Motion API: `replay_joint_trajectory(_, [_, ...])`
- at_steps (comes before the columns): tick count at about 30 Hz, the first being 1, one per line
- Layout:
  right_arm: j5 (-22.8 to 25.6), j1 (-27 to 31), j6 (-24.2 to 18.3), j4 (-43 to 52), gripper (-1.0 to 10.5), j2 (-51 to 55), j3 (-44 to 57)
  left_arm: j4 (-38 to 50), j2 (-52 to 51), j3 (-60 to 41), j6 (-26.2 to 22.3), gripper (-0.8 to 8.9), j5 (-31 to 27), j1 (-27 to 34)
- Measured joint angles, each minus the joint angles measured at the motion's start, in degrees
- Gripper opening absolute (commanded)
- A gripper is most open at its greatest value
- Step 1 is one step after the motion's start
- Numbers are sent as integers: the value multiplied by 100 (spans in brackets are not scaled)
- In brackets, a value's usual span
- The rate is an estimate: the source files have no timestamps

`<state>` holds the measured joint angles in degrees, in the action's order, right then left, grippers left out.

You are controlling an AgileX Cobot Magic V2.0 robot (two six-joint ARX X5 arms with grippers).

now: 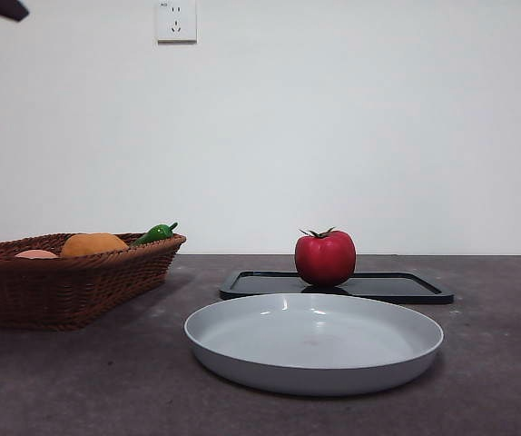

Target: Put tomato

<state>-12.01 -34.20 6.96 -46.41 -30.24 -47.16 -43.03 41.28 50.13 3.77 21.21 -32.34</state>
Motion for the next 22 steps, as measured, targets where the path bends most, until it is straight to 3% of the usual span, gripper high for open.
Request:
replay_joint_trajectory(2, [0,0,0,-2,6,0,0,0,0,0,0,7,0,0])
replay_joint_trajectory(22, [2,0,0,0,6,0,0,2,0,0,2,7,0,0])
